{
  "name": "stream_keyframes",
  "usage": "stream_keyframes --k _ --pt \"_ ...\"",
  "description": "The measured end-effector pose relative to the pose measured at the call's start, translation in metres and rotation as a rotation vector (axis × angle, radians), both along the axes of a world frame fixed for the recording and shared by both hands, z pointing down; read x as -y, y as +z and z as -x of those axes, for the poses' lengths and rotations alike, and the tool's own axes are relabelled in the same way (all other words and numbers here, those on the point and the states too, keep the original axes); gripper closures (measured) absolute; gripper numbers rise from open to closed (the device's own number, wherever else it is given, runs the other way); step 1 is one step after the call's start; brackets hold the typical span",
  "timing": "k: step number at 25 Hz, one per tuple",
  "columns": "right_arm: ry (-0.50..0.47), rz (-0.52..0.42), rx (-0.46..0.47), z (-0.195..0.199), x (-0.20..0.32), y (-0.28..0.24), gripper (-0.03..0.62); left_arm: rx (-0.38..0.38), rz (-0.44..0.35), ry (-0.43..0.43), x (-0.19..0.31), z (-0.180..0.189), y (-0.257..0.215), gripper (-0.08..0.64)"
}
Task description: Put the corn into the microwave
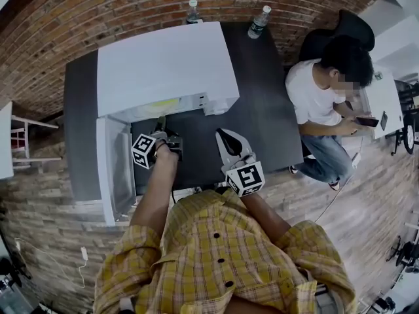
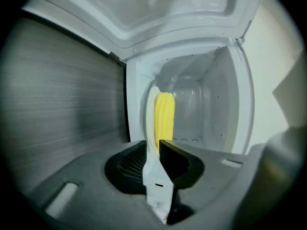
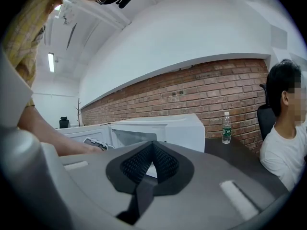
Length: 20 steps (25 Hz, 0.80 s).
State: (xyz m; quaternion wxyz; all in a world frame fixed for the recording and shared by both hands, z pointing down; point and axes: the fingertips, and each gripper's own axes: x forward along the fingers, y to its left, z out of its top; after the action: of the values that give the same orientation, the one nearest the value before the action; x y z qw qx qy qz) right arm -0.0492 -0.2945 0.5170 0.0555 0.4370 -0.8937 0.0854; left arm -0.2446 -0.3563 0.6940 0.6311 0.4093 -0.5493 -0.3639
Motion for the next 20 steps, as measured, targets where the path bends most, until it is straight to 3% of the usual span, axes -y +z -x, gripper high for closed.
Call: stream_keyframes --k 5,12,16,20 --pt "-0.012 -0.015 0.004 0.002 -0.008 -0.004 0.597 0.050 -0.081 0.083 -0.016 -0.012 -0.032 0.558" --pt "-0.034 -0.027 0.007 -0.001 -0.024 -0.010 0.595 0.053 -0.228 0.190 -0.041 -0.039 -0.081 0.560" --pt "-0.035 -0.019 0.011 -0.005 -0.028 -0.014 0.595 0.137 -0.340 0.280 -0.049 -0.054 -0.114 0.560" --pt "-0.047 -0.028 0.028 -0.005 -0.034 -0.020 0.595 0.302 -0.448 0.364 -0.060 -0.064 -0.146 0.560"
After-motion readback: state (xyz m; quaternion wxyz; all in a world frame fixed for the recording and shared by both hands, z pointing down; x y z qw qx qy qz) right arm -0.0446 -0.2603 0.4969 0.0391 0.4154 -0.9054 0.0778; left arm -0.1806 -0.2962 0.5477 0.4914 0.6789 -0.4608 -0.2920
